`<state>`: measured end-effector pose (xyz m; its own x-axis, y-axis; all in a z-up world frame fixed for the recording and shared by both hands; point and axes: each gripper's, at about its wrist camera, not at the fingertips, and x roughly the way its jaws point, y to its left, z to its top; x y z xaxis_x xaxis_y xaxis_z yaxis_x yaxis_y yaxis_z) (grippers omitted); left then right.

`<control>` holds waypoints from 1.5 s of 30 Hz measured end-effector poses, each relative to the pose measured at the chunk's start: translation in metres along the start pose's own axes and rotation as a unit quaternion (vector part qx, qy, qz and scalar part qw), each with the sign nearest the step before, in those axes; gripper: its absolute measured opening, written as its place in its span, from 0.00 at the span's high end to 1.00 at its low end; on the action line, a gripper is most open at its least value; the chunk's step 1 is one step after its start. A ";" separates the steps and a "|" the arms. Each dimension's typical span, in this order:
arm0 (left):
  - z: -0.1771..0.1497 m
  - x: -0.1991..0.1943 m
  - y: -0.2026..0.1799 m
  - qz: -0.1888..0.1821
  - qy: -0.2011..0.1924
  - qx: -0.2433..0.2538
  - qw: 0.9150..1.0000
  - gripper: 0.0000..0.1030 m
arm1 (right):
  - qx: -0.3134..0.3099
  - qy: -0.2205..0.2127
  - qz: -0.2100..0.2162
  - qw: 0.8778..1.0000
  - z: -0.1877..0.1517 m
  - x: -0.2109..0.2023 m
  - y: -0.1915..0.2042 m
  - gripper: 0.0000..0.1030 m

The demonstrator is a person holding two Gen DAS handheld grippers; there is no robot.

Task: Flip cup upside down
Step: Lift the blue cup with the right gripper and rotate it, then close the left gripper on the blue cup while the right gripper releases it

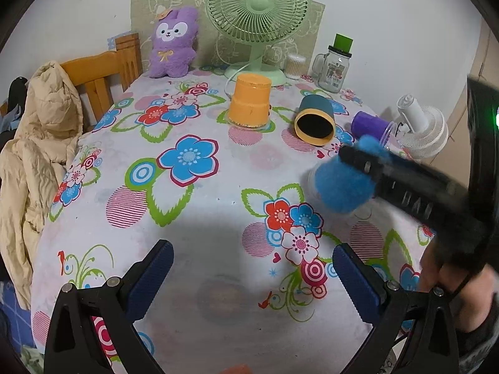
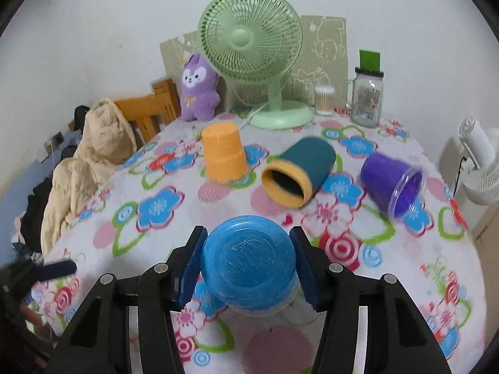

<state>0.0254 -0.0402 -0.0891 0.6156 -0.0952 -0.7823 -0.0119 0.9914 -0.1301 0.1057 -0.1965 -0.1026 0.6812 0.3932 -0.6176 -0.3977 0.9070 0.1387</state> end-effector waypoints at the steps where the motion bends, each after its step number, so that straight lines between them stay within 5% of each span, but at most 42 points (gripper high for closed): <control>1: 0.000 0.001 0.000 0.001 0.001 0.000 1.000 0.00 | 0.002 -0.022 0.001 1.000 -0.007 -0.007 -0.001 0.45; 6: 0.000 0.007 0.000 -0.001 0.007 -0.002 1.000 0.00 | 0.015 -0.038 -0.014 0.999 -0.037 -0.034 -0.011 0.45; 14: -0.001 0.007 -0.023 -0.015 0.005 0.019 1.000 0.00 | 0.030 0.005 -0.038 0.999 -0.052 -0.049 -0.021 0.43; 19: -0.004 -0.002 -0.036 -0.021 -0.009 0.018 1.000 0.00 | 0.024 0.002 -0.059 0.998 -0.050 -0.066 -0.022 0.19; 34: -0.016 -0.009 -0.105 -0.038 -0.034 0.021 0.998 0.00 | 0.054 0.009 -0.093 0.994 -0.078 -0.117 -0.077 0.17; 45: -0.020 0.009 -0.138 -0.018 -0.033 0.026 0.999 0.00 | 0.102 0.009 -0.104 0.989 -0.108 -0.134 -0.131 0.15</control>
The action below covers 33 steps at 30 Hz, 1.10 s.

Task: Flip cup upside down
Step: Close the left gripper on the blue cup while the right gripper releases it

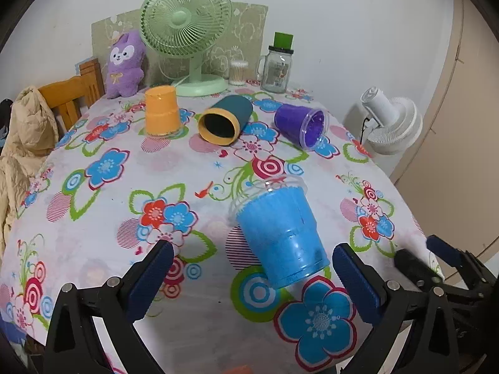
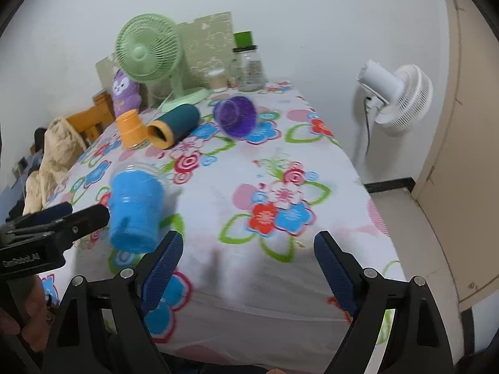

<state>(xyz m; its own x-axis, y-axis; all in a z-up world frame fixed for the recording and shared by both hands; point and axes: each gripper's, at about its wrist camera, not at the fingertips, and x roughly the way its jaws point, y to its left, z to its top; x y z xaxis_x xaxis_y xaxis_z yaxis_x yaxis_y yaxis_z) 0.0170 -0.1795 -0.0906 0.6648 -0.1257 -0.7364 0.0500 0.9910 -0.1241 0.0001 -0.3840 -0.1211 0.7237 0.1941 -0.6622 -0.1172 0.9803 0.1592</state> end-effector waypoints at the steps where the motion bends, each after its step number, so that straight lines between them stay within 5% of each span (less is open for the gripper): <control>1: 0.000 0.004 -0.002 0.000 0.005 0.000 1.000 0.00 | 0.006 0.001 0.000 1.000 -0.001 0.000 -0.004 0.15; 20: -0.010 0.044 -0.017 0.014 0.035 0.009 0.999 0.00 | 0.047 0.014 0.002 0.999 -0.017 0.000 -0.038 0.14; 33: -0.010 0.042 -0.013 0.007 0.038 0.022 0.999 0.40 | 0.042 0.019 0.019 0.999 -0.017 0.006 -0.029 0.14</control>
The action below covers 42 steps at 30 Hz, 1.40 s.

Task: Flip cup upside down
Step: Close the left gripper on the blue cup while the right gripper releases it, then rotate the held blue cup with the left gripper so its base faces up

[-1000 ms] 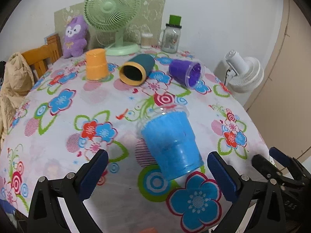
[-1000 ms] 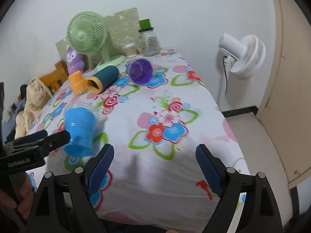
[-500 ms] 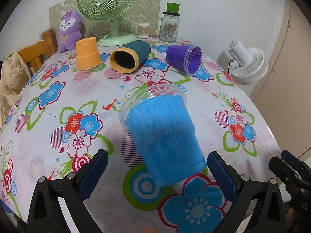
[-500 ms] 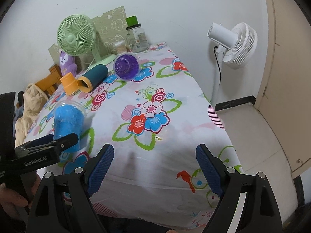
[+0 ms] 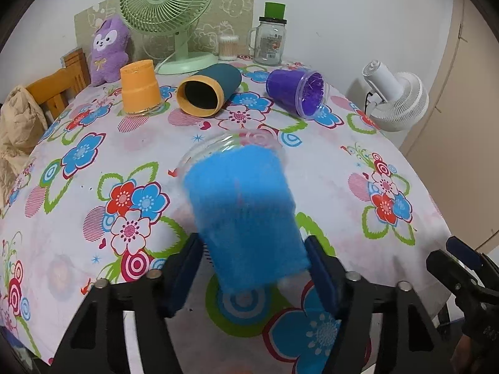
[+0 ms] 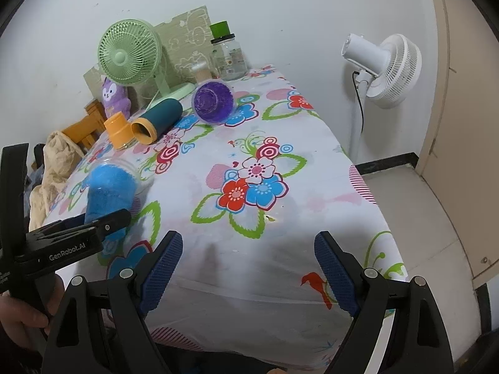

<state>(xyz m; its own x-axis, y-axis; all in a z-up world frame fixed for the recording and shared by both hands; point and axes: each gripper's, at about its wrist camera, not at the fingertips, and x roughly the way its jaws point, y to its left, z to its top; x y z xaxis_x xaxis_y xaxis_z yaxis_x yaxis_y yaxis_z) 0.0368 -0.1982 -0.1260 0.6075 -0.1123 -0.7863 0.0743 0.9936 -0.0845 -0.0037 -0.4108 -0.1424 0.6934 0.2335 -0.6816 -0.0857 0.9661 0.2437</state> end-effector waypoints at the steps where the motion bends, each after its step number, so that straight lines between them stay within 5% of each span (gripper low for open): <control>1: 0.000 -0.001 0.001 -0.001 0.001 0.002 1.000 0.43 | 0.000 0.000 0.001 1.000 0.000 0.000 0.000 0.14; 42: 0.028 -0.056 0.032 -0.005 -0.050 -0.009 0.999 0.52 | -0.049 0.020 0.031 0.998 0.001 0.017 0.041 0.14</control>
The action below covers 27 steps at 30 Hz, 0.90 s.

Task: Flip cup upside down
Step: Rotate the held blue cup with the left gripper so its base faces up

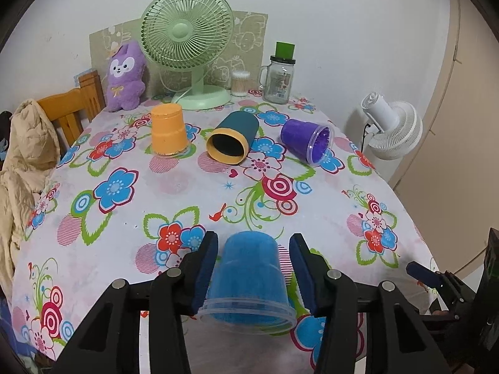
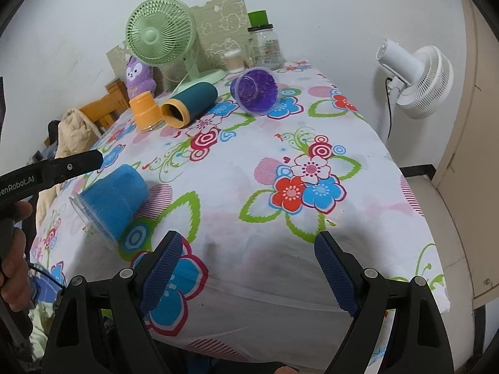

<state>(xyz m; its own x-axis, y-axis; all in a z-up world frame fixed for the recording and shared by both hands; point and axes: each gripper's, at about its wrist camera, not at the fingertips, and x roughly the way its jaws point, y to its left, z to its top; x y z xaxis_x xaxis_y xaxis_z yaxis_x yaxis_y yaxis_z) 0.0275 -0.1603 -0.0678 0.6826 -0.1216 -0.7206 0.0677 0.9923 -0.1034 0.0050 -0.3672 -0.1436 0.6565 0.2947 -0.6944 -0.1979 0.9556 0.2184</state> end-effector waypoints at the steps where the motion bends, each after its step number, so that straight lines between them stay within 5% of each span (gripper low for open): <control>1: 0.000 0.000 0.000 -0.001 0.002 0.000 1.000 0.52 | 0.000 0.001 0.000 1.000 0.000 0.000 0.000 0.14; 7: 0.006 0.019 0.004 -0.025 0.052 -0.009 0.998 0.31 | 0.002 0.002 -0.004 1.000 0.000 0.001 0.000 0.14; 12: 0.013 0.039 0.001 -0.030 0.103 -0.002 0.994 0.24 | 0.006 0.003 -0.008 1.000 0.000 0.001 -0.001 0.14; 18: 0.018 0.067 -0.001 -0.013 0.163 0.009 0.986 0.29 | 0.012 0.003 -0.010 1.000 0.001 0.004 -0.004 0.14; 22: 0.021 0.073 0.000 -0.017 0.179 0.013 0.984 0.48 | 0.018 0.006 -0.011 1.000 0.001 0.008 -0.006 0.14; 27: 0.022 0.074 -0.001 -0.032 0.192 0.015 0.981 0.48 | 0.025 0.004 -0.010 1.000 0.003 0.010 -0.010 0.14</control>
<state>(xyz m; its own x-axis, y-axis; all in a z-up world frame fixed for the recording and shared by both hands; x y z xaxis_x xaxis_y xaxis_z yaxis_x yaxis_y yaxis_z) 0.0941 -0.1698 -0.1063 0.3522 -0.1779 -0.9189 0.1274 0.9817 -0.1412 0.0153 -0.3734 -0.1506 0.6538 0.2761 -0.7045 -0.1483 0.9598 0.2384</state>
